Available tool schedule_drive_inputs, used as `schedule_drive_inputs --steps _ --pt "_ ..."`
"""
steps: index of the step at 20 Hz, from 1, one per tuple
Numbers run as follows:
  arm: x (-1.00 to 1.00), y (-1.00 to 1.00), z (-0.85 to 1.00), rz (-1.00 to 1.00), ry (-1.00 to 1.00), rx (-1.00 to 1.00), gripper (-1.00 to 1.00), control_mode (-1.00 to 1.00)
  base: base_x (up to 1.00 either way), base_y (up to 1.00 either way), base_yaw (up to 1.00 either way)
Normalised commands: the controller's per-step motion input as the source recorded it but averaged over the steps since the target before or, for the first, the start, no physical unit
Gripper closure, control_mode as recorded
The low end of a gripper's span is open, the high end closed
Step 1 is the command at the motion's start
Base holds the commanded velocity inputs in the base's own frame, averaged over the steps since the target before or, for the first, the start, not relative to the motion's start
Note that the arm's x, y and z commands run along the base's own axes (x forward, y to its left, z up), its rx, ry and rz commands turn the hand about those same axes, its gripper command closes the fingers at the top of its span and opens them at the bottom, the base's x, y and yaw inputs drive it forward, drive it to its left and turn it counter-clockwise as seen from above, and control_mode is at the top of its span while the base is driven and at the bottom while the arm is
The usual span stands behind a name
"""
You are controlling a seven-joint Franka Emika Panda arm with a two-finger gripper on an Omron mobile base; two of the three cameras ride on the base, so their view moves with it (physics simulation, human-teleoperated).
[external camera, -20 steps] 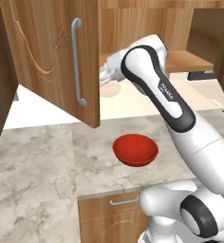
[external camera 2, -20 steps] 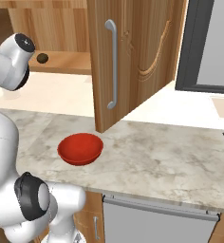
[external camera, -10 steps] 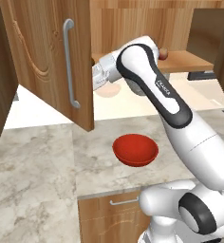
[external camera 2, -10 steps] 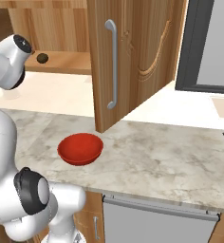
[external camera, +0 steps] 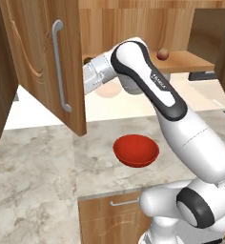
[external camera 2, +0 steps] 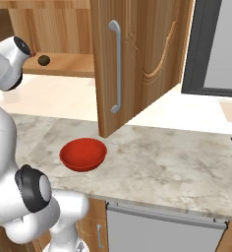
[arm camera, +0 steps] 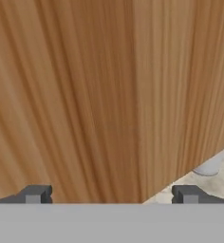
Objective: Open the cabinet. Pick the kiwi and peach from the cabinet and place them into the bowl. Then close the cabinet.
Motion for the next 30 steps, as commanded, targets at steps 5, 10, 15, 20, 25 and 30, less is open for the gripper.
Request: schedule_drive_inputs --steps 5,10,15,20,25,30 --pt "0.00 0.14 0.00 0.02 0.00 0.00 -1.00 -1.00 0.00 0.00 0.00" --pt "0.06 0.15 -0.06 -0.03 0.00 -0.02 -1.00 -1.00 0.00 0.00 0.00" --pt "0.26 -0.04 -0.18 -0.12 0.00 -0.06 -1.00 -1.00 0.00 0.00 0.00" --pt "0.12 -0.27 -0.09 -0.31 0.01 -0.02 -1.00 -1.00 0.00 0.00 0.00" --pt "0.12 -0.53 0.00 -0.33 0.04 0.00 -1.00 -1.00 0.00 0.00 0.00" --pt "0.34 -0.58 0.00 -0.26 0.12 0.00 -1.00 -1.00 0.00 0.00 0.00"
